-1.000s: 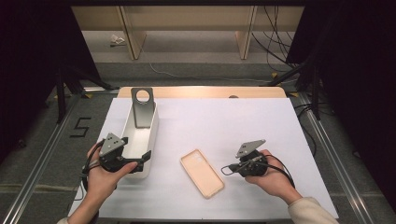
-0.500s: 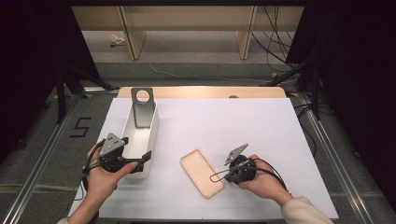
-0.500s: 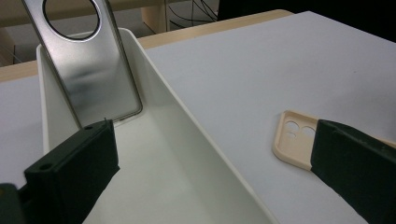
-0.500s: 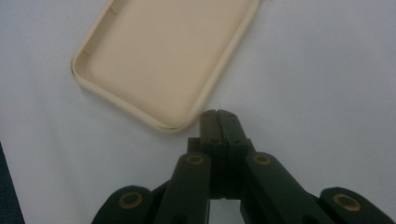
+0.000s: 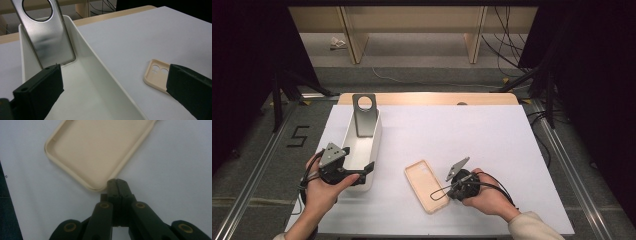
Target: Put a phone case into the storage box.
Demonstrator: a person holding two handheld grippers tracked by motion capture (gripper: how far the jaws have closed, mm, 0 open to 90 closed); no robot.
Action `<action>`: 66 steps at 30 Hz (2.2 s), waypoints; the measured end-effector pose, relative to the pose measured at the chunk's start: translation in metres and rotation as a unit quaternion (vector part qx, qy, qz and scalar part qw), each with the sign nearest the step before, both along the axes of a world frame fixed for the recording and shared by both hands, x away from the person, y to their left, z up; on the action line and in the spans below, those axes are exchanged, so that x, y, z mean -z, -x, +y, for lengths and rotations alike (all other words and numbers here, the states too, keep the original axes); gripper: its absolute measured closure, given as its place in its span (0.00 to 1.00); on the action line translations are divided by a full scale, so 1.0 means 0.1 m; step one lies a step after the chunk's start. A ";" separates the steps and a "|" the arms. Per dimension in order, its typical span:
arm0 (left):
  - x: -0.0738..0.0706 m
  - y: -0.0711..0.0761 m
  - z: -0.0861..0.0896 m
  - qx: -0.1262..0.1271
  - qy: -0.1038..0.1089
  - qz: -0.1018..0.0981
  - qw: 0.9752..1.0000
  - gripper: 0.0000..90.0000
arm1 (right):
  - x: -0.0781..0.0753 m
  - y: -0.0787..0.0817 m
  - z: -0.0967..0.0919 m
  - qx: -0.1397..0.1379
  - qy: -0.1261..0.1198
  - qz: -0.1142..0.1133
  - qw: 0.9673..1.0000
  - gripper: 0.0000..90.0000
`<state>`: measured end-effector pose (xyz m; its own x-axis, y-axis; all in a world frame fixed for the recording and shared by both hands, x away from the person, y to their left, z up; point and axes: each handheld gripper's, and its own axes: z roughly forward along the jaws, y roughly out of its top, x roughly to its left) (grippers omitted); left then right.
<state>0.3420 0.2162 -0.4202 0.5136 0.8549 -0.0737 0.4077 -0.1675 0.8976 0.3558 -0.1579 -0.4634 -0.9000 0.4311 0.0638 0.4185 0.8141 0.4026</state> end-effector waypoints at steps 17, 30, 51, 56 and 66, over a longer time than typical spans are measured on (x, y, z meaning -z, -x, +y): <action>0.00 0.00 -0.01 0.004 -0.001 0.001 1.000 0.00 | 0.01 0.13 0.26 -0.038 -0.008 0.009 0.999 1.00; 0.00 0.01 -0.02 0.005 -0.001 0.000 1.000 0.00 | 0.03 0.20 0.41 -0.056 -0.017 0.007 0.998 1.00; -0.03 0.04 -0.06 0.026 -0.012 -0.008 1.000 0.02 | -0.09 0.15 0.29 -0.039 -0.051 -0.031 0.997 0.59; -0.06 0.07 -0.12 0.051 -0.025 -0.010 0.998 0.04 | -0.19 0.05 0.01 0.003 -0.068 -0.056 0.996 0.32; -0.08 0.14 -0.33 0.139 -0.077 -0.003 0.987 0.08 | -0.26 -0.04 -0.49 0.039 -0.076 -0.111 0.990 0.19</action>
